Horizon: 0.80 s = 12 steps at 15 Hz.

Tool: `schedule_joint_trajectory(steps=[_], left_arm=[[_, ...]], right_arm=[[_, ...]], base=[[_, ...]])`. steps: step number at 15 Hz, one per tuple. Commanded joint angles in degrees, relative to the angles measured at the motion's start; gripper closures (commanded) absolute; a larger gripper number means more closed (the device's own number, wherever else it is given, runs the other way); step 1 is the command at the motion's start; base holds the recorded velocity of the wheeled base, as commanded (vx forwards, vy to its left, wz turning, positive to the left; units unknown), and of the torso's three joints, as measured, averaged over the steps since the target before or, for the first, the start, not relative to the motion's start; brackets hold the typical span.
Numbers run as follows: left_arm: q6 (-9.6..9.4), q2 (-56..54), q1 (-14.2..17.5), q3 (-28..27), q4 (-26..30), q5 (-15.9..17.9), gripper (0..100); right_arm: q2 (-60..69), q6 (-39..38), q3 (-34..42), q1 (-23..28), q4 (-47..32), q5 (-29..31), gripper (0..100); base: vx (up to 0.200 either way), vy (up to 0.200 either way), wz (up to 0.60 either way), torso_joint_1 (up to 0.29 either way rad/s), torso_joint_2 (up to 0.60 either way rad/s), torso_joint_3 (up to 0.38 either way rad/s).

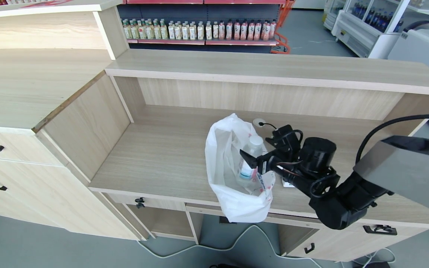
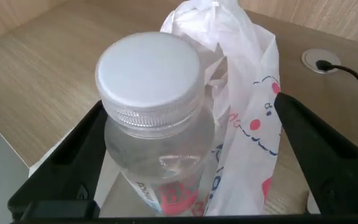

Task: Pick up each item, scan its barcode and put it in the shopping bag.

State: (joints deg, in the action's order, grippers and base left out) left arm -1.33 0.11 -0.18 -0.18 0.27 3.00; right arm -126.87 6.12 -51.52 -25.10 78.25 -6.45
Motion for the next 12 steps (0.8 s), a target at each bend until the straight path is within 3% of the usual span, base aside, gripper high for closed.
schedule_joint_trajectory(steps=[1,6,8,12], left_arm=[[0.01,-0.02,0.01,0.01,0.00,-0.01,100],[0.01,-0.02,0.01,0.01,0.00,-0.01,100],[0.01,-0.02,0.01,0.01,0.00,-0.01,100],[0.01,-0.02,0.01,0.01,0.00,-0.01,100]], right_arm=[[5.84,-2.60,0.45,1.99,-2.49,0.38,0],[24.30,-4.89,7.31,3.30,-12.69,1.26,0],[30.28,-6.12,9.68,6.20,-14.53,1.18,0],[49.00,-10.69,24.71,14.20,-28.24,1.44,0]], base=[[0.000,0.000,0.00,0.000,0.00,0.000],[0.000,0.000,0.00,0.000,0.00,0.000],[0.000,0.000,0.00,0.000,0.00,0.000],[0.000,0.000,0.00,0.000,0.00,0.000]])
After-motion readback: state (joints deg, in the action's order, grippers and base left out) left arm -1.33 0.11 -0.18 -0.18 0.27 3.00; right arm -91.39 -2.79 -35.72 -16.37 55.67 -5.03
